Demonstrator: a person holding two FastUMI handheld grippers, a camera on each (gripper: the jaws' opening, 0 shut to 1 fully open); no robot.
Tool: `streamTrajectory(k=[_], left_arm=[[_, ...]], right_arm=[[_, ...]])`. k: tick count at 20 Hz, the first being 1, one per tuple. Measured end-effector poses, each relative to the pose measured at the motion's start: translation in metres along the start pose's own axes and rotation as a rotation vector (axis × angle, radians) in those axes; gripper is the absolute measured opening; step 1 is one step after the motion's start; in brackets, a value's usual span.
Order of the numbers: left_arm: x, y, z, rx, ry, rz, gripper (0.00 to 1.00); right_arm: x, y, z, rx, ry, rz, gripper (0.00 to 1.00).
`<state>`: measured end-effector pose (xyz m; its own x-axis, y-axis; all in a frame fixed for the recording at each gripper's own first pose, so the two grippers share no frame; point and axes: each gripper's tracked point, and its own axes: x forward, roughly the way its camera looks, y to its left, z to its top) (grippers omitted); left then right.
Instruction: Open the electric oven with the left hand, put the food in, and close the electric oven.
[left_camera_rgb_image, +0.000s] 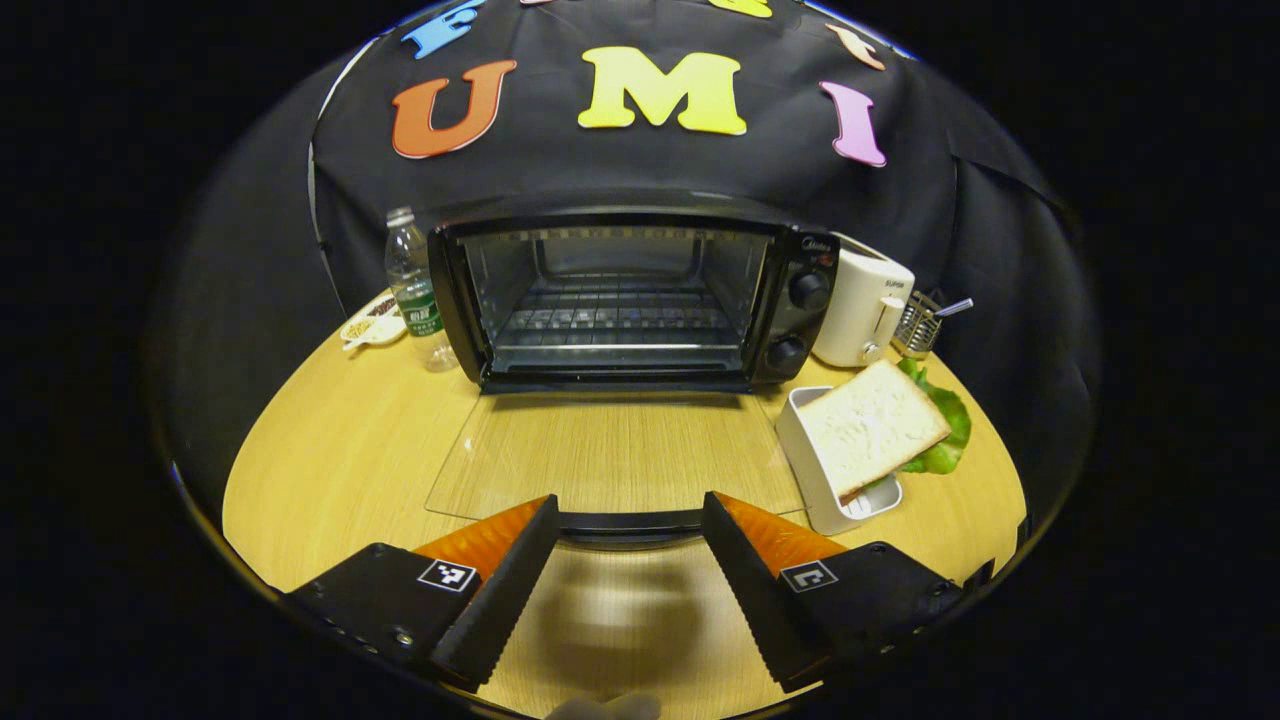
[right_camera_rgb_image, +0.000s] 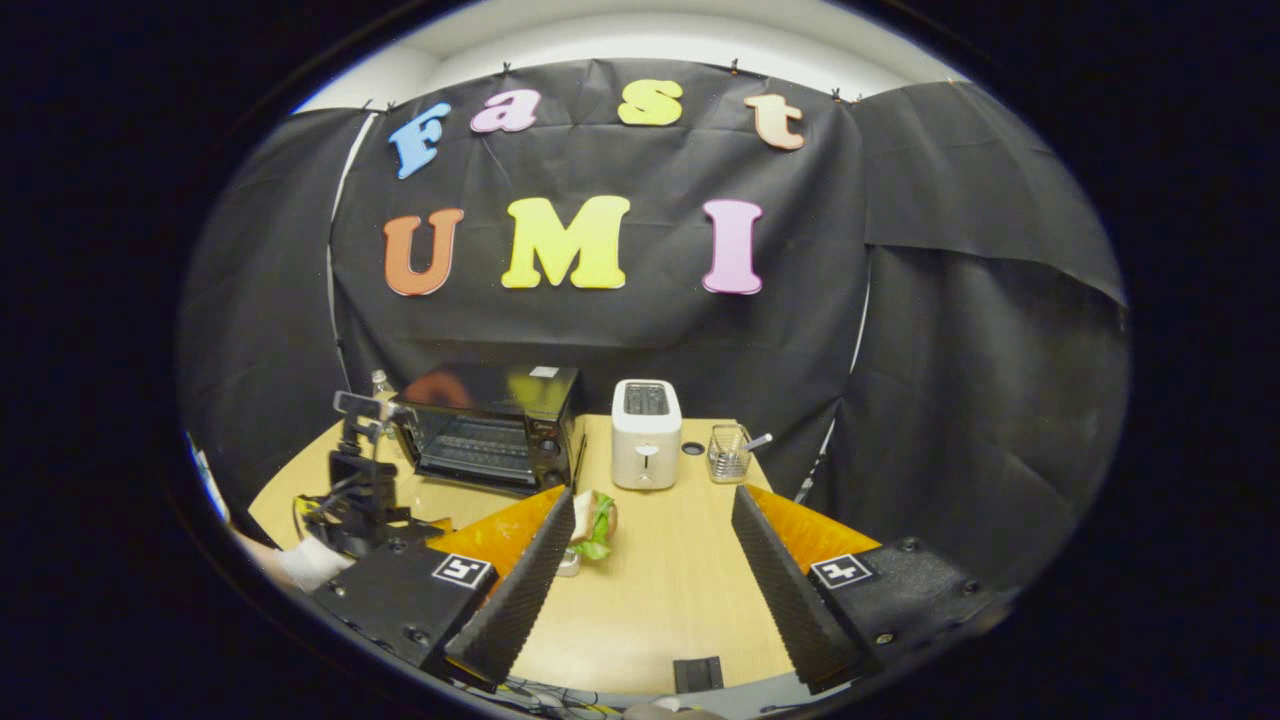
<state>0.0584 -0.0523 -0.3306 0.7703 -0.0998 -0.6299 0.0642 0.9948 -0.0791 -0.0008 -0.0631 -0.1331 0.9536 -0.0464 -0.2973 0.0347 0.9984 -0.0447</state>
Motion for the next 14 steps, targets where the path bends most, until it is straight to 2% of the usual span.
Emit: streamTrajectory(k=[4,10,11,12,14], left_arm=[[-0.051,0.012,0.036,0.048,-0.129,-0.005,0.94],[-0.138,0.049,0.086,0.096,-0.281,0.048,0.96],[-0.151,0.054,0.090,0.094,-0.293,0.060,0.95],[-0.162,0.060,0.095,0.092,-0.305,0.070,0.95],[-0.179,0.069,0.101,0.081,-0.323,0.107,0.95]], right_arm=[[0.026,0.003,-0.027,0.041,0.030,0.045,1.00],[0.075,0.018,-0.099,0.179,0.188,0.143,1.00],[0.084,0.025,-0.110,0.206,0.217,0.176,0.89],[0.095,0.033,-0.118,0.237,0.244,0.216,0.98],[0.115,0.046,-0.136,0.307,0.319,0.291,0.98]])
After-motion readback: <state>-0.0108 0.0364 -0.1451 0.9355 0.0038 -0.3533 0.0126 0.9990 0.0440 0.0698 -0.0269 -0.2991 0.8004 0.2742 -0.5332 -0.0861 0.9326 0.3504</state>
